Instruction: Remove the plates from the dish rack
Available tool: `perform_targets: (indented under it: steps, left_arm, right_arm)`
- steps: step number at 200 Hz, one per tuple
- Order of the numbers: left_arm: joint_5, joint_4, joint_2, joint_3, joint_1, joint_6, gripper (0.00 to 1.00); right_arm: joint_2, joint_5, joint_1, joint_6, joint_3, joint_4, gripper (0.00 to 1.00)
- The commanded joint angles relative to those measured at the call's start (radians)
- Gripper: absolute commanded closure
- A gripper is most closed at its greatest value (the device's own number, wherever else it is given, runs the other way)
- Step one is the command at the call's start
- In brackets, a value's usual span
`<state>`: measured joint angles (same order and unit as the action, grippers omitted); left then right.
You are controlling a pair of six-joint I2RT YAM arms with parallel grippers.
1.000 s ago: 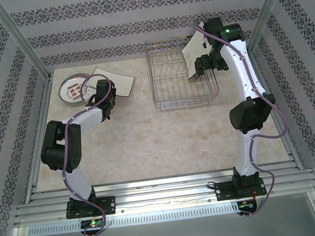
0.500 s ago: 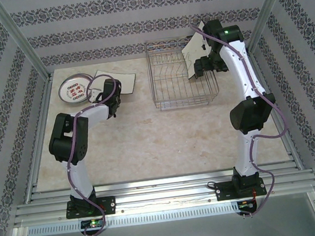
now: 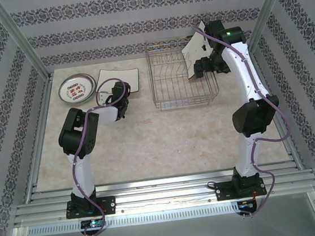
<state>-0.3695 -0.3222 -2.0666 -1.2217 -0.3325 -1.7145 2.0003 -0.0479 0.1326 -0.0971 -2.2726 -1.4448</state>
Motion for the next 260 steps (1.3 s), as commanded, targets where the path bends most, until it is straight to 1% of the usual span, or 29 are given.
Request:
perform_targets:
  steps: [1,10,15,59,90,109,138,169,201,203,206,207,212,234,260]
  left_arm:
    - [-0.030,-0.002,-0.013,0.004,-0.008,-0.019,0.90]
    - [-0.031,0.004,-0.015,0.006,-0.008,-0.015,0.83]
    - [-0.031,0.008,-0.016,0.007,-0.010,-0.018,0.80]
    - [-0.024,0.010,-0.022,0.024,-0.009,-0.006,0.67]
    - [-0.016,0.024,-0.024,0.023,-0.010,0.009,0.62]
    - [-0.006,0.030,-0.024,0.023,-0.009,0.023,0.50]
    - [0.006,0.076,-0.015,0.016,-0.010,0.058,0.39]
    - [0.019,0.110,0.003,0.031,-0.010,0.089,0.32]
    - [0.033,0.208,0.056,0.045,-0.010,0.148,0.23]
    - [0.034,0.212,0.059,0.044,-0.010,0.154,0.21]
    - [0.036,0.227,0.066,0.043,-0.011,0.166,0.08]
    - [0.037,0.232,0.068,0.043,-0.010,0.169,0.06]
    - [0.042,0.254,0.078,0.041,-0.010,0.186,0.01]
    - [0.049,0.325,0.141,0.047,-0.012,0.273,0.00]
    - [0.059,0.438,0.226,0.042,-0.013,0.418,0.00]
  right_arm:
    - [-0.041,0.025,-0.011,0.013,0.018,0.009,0.02]
    - [-0.042,0.023,-0.011,0.012,0.018,0.009,0.02]
    - [-0.042,0.023,-0.010,0.011,0.018,0.009,0.02]
    - [-0.054,0.026,-0.010,0.009,0.018,0.009,0.02]
    - [-0.060,0.028,-0.010,0.010,0.022,0.009,0.02]
    - [-0.061,0.028,-0.010,0.010,0.024,0.008,0.02]
    - [-0.060,0.030,-0.010,0.009,0.025,0.010,0.02]
    - [-0.060,0.030,-0.010,0.009,0.021,0.010,0.02]
    - [-0.058,0.036,-0.010,0.010,0.013,0.006,0.02]
    - [-0.059,0.038,-0.010,0.010,0.013,0.004,0.02]
    - [-0.060,0.038,-0.010,0.010,0.012,0.004,0.02]
    - [-0.060,0.038,-0.010,0.010,0.012,0.004,0.02]
    - [-0.062,0.038,-0.010,0.010,0.011,0.003,0.02]
    - [-0.082,0.028,-0.010,0.004,0.017,-0.002,0.02]
    - [-0.111,0.018,-0.011,0.001,0.017,-0.004,0.02]
